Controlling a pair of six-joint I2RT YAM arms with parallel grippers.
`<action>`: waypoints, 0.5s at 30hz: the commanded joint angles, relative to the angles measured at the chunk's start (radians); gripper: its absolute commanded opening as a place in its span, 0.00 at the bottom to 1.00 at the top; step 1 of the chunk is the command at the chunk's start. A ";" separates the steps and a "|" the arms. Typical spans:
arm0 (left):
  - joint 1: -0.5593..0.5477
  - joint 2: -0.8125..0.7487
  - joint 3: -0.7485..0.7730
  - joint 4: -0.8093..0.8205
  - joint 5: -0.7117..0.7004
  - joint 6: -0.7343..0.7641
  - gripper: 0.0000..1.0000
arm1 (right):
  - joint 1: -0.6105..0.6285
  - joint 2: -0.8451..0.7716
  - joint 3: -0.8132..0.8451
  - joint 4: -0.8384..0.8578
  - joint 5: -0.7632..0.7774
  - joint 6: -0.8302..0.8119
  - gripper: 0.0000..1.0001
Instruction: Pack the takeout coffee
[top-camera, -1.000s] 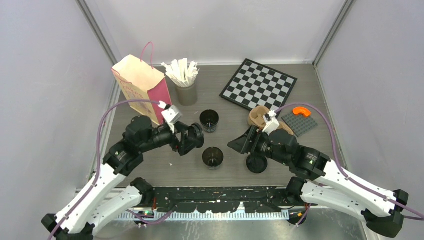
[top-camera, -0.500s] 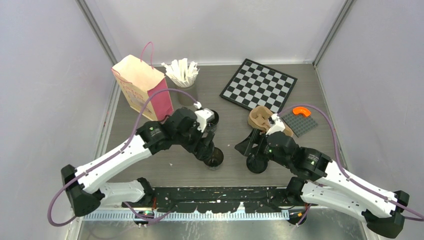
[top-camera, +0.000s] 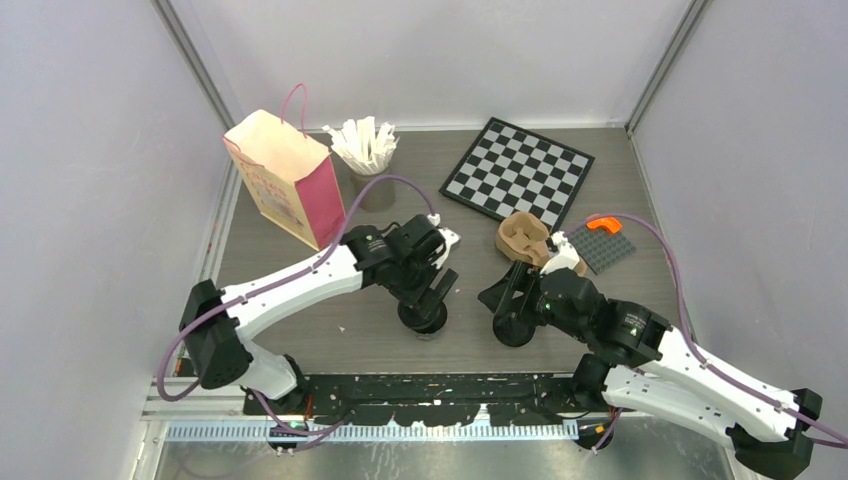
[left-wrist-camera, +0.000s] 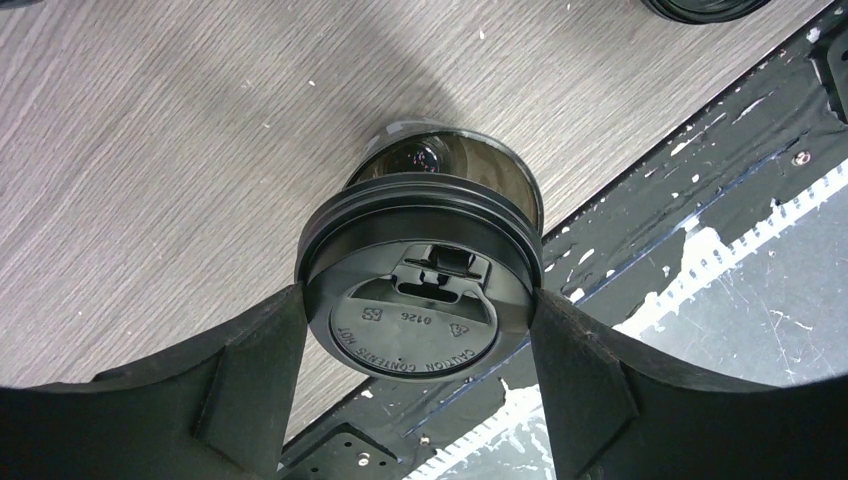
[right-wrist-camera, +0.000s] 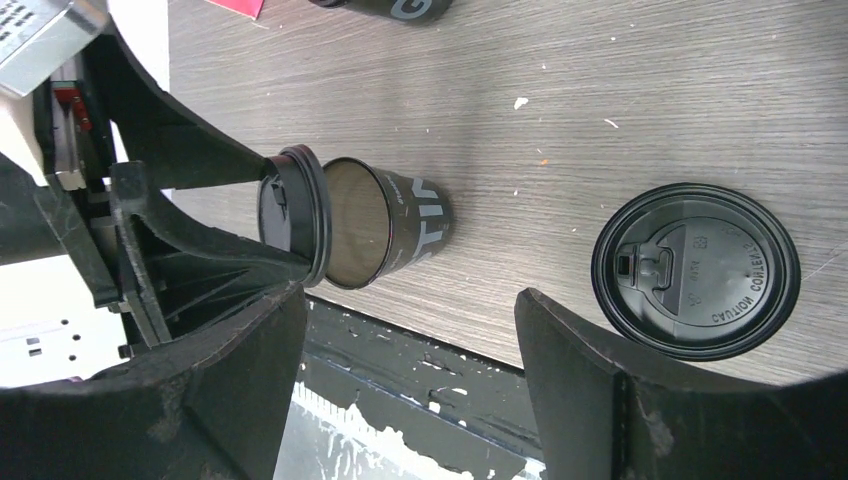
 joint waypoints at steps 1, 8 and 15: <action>-0.017 0.035 0.071 -0.026 -0.019 -0.004 0.65 | 0.006 -0.017 0.004 0.001 0.046 -0.002 0.81; -0.034 0.096 0.115 -0.072 -0.033 -0.007 0.67 | 0.006 -0.031 0.000 -0.013 0.060 0.000 0.81; -0.045 0.137 0.134 -0.096 -0.033 -0.002 0.70 | 0.006 -0.027 -0.008 -0.002 0.061 0.003 0.81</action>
